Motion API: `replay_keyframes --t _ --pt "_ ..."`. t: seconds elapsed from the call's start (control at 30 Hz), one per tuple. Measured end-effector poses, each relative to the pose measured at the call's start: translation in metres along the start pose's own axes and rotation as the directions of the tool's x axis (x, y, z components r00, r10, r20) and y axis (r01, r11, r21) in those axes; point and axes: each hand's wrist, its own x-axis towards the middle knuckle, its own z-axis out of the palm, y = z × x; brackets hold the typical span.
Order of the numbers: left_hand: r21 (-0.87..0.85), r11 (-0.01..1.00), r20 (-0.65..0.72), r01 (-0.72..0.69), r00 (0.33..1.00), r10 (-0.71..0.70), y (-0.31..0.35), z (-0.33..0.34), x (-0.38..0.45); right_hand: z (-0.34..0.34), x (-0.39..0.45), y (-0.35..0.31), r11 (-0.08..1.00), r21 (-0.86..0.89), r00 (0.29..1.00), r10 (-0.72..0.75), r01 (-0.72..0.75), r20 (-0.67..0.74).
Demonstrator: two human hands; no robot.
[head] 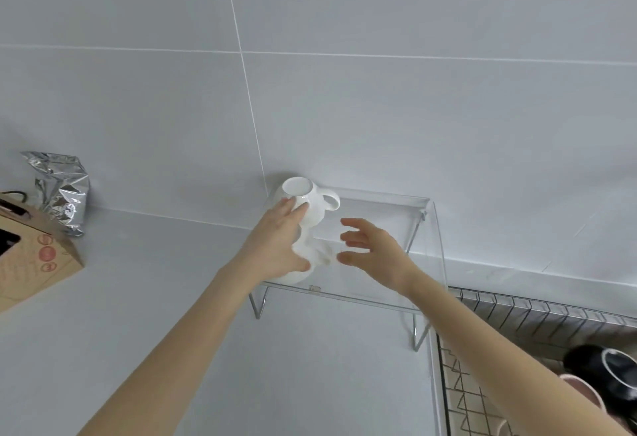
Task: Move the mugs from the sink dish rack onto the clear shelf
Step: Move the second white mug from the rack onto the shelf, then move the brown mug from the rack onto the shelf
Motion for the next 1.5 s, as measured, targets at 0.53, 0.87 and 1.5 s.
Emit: replay_keyframes --t 0.53,0.87,1.5 --pt "-0.423 0.888 0.334 -0.182 0.879 0.340 0.192 0.205 -0.022 -0.186 -0.181 0.152 0.958 0.028 0.871 0.270 -0.284 -0.411" --pt "-0.341 0.935 0.473 -0.092 0.843 0.256 0.225 0.306 -0.012 -0.189 -0.231 0.260 0.834 -0.063 0.784 0.485 -0.547 -0.386" --pt "-0.375 0.927 0.399 -0.004 0.902 0.166 0.230 0.359 0.005 -0.184 -0.216 0.298 0.808 -0.122 0.778 0.496 -0.576 -0.385"
